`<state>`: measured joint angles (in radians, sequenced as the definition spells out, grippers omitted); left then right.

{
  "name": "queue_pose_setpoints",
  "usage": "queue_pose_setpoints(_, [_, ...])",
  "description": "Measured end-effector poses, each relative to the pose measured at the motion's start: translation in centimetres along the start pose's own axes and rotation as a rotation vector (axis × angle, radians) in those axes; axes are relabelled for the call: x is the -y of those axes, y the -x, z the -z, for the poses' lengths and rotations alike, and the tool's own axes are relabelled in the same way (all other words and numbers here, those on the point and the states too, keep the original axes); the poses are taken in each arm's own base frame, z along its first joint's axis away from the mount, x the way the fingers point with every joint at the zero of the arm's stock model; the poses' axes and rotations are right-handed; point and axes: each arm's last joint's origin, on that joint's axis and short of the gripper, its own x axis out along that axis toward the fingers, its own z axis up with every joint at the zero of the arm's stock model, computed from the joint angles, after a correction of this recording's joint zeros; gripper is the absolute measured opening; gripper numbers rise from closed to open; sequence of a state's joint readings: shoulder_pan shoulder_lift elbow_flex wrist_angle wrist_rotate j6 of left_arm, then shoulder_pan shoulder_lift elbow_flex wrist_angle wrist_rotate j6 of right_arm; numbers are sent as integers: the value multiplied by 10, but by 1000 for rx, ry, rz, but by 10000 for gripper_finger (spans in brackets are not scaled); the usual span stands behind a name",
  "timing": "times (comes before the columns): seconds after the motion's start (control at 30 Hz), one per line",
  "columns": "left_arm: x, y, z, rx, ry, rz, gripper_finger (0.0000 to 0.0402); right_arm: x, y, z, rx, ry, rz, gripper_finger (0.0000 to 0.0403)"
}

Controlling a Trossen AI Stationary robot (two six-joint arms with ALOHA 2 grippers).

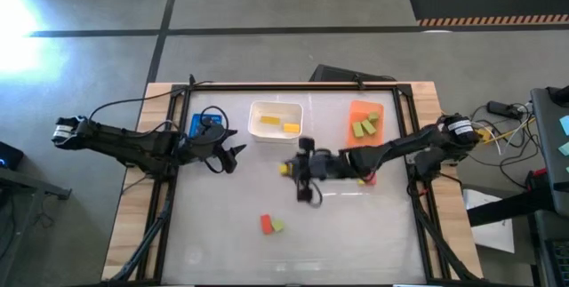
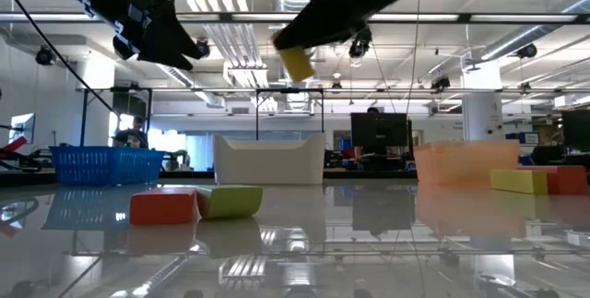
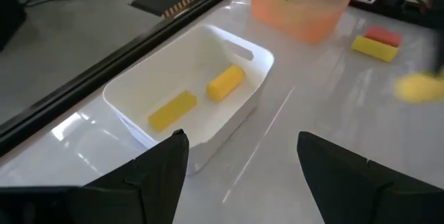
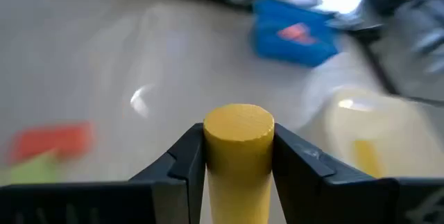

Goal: Sort & place blocks by color
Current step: Put the bottom yellow block into the white bin, then put the green block into the orange bin

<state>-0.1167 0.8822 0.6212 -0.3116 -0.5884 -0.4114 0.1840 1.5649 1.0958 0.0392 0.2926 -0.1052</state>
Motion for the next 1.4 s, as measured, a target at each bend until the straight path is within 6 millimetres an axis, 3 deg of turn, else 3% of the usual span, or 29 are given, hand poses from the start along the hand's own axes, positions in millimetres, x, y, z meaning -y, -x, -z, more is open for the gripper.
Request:
queue_pose_setpoints(0.3, [1,1,1,-2,-5,7,254,86,-36,19,253,-209,267,117])
queue_pose_setpoints(0.47, [1,1,1,-3,-13,7,254,124,-60,28,163,-232,355,117])
queue_pose_setpoints(0.63, [1,0,2,-6,-15,6,254,149,-79,42,-69,-202,427,117])
queue_pose_setpoints(0.83, [1,0,3,-8,-16,5,254,160,-93,49,-254,-177,435,117])
queue_pose_setpoints(0.97, [1,0,4,-12,-17,6,254,162,-99,47,-285,-168,430,120])
queue_pose_setpoints(1.13, [1,0,5,-13,-17,5,254,163,-102,45,-292,-167,428,178])
queue_pose_setpoints(1.23, [1,-1,5,-15,-17,4,254,164,-99,40,-278,-169,431,198])
queue_pose_setpoints(1.4, [1,-2,7,-21,-20,1,254,161,-85,29,-279,-178,421,198])
